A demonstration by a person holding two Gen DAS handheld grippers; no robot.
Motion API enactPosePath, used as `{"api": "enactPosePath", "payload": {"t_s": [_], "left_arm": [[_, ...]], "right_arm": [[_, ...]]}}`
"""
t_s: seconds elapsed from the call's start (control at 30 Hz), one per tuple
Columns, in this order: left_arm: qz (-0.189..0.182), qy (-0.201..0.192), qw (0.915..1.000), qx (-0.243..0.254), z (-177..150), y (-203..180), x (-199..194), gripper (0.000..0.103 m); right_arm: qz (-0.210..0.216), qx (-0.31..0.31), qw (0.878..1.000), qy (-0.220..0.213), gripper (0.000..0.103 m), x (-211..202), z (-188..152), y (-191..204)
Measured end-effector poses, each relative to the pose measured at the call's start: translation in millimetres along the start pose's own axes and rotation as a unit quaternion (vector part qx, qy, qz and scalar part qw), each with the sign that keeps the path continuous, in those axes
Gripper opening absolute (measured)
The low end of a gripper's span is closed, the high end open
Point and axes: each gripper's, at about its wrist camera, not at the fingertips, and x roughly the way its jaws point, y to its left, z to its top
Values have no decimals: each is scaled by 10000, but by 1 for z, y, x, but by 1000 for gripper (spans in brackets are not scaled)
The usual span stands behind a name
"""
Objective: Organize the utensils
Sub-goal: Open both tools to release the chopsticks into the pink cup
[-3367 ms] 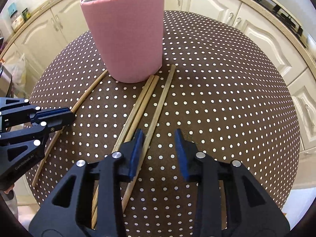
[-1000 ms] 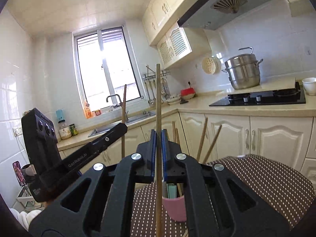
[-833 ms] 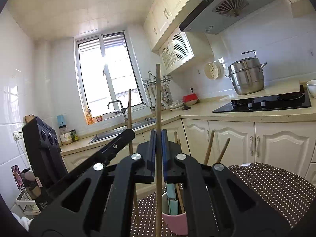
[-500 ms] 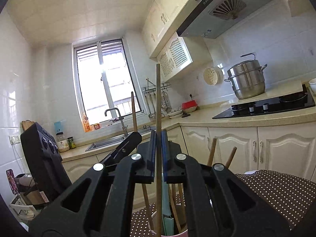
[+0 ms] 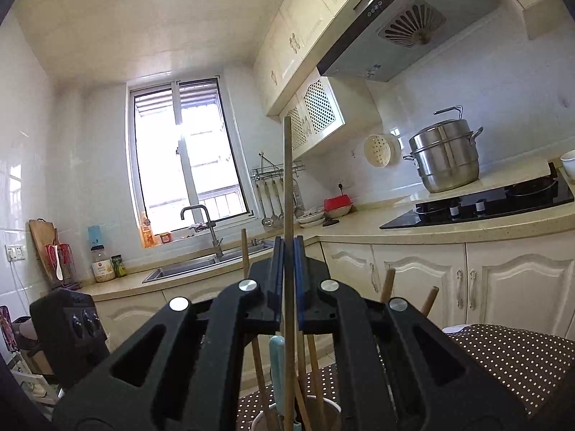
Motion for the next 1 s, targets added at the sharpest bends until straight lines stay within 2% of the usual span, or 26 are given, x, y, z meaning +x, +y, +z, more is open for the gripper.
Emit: {"api": "enactPosePath", "payload": {"t_s": [0.17, 0.3, 0.4, 0.5, 0.57, 0.6, 0.63, 0.7, 0.8, 1.0], "left_arm": [[-10, 337, 9994, -28, -10, 9, -11, 6], [-189, 688, 9974, -140, -16, 16, -14, 7], [-69, 662, 9975, -253, -19, 23, -20, 31], [-41, 694, 9968, -395, -17, 29, -25, 32], [116, 717, 9966, -398, -15, 31, -29, 39], [274, 734, 9963, -365, -14, 32, -31, 48], [412, 732, 9959, -341, -13, 33, -33, 51], [680, 787, 9942, -259, -10, 35, -36, 51], [1000, 967, 9901, -192, -8, 38, -38, 57], [1432, 1255, 9817, 32, -4, 41, -44, 62]], "right_arm": [[-32, -178, 9998, 71, 6, 8, -9, 9], [-89, -319, 9993, 184, 6, 9, -17, 13], [-89, -404, 9986, 323, 6, 7, -22, 16], [-107, -515, 9977, 438, 6, 2, -26, 20], [-137, -568, 9970, 499, 6, -1, -27, 22], [-145, -583, 9968, 526, 6, -4, -28, 22], [-153, -596, 9965, 559, 6, -6, -28, 23], [-193, -611, 9961, 615, 6, -12, -30, 24], [-227, -606, 9954, 708, 6, -18, -32, 25], [-251, -638, 9930, 964, 6, -23, -38, 31]]}}
